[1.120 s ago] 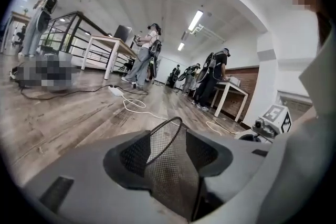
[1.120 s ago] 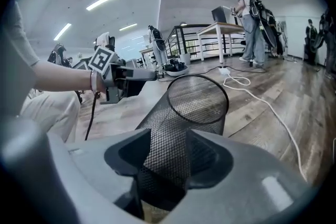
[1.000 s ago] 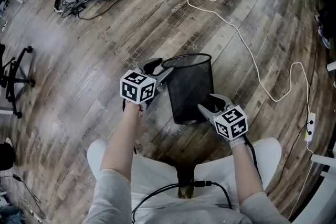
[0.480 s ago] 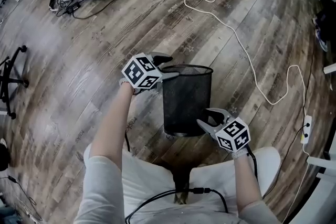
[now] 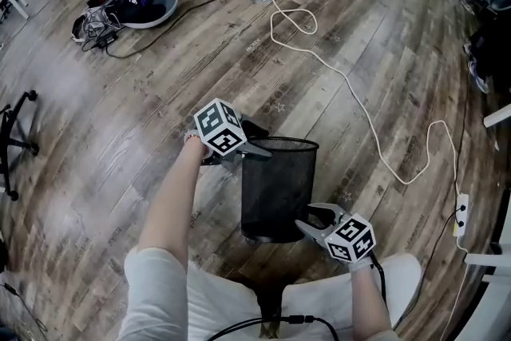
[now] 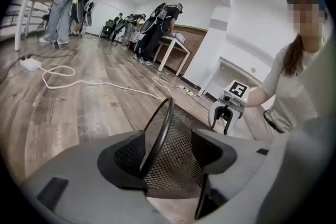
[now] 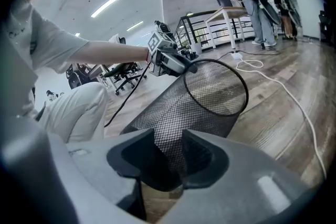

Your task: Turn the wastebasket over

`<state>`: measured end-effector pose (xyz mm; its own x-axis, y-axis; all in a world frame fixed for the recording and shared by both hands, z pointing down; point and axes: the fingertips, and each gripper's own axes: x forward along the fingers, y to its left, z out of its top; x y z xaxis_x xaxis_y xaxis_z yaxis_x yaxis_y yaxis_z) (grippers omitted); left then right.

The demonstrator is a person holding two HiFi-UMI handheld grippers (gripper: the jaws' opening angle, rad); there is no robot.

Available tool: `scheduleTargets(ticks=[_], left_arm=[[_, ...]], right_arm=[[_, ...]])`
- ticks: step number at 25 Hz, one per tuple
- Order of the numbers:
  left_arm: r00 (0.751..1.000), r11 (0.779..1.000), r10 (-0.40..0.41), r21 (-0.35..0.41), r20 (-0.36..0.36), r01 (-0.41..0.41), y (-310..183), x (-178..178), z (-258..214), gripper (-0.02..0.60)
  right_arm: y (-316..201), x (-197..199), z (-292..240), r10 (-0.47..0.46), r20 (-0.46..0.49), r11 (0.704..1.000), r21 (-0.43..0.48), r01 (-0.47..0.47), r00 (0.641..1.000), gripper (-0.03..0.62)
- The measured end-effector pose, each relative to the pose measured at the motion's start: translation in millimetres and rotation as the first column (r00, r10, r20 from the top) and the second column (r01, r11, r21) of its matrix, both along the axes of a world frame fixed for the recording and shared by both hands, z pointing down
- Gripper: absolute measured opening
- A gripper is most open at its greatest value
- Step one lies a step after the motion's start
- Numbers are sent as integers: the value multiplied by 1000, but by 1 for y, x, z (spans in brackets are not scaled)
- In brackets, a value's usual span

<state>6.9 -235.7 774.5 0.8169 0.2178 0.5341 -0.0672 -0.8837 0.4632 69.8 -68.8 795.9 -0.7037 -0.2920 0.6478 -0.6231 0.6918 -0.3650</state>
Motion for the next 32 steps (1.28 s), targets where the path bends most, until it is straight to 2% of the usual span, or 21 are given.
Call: scheduleTargets(ticks=[2,6,9,12,18,21,23,25,27,28,30,32], left_arm=[[1000,999,14,-41,-9,-15,3,2,0,270],[999,999,31,-15,-13,-32,0,2,-6,225],[999,999,42,-7,-22,-42,4,2,-13,162],[999,999,40,31,-18,-39,4,4,-20,103],[997,993,48,110,53,-53,3,-3,-33,100],[995,980,56,188,84,-71,0,-6,-53,98],[992,963,66,254,105,-91,-3,-6,-70,97],[990,934,78,337,120,-114,-4,-4,-88,92],[988,889,86,438,129,-135,-5,1,-106,83],[987,856,90,496,136,-147,-5,3,-113,80],[978,770,112,606,178,-198,-1,6,-118,66],[952,681,147,670,269,-295,13,6,-106,41]], right_arm=[[2,0,0,5,9,1000,1,-5,1000,167],[-3,5,3,24,8,1000,2,-24,1000,167],[-1,15,12,50,-27,998,-34,-51,998,167],[-3,22,22,70,-73,996,-47,-74,995,156],[-8,9,28,109,-37,992,-64,-111,993,176],[-18,2,26,140,-38,989,-45,-141,989,178],[-28,-2,25,161,-63,987,-14,-163,985,175],[-39,-7,21,192,-78,981,26,-190,978,165],[-51,-12,10,235,-40,971,45,-233,971,163],[-57,-14,1,260,-6,965,49,-259,966,163],[-71,-10,-23,310,67,947,65,-315,948,163],[-85,0,-47,357,134,925,84,-369,924,163]])
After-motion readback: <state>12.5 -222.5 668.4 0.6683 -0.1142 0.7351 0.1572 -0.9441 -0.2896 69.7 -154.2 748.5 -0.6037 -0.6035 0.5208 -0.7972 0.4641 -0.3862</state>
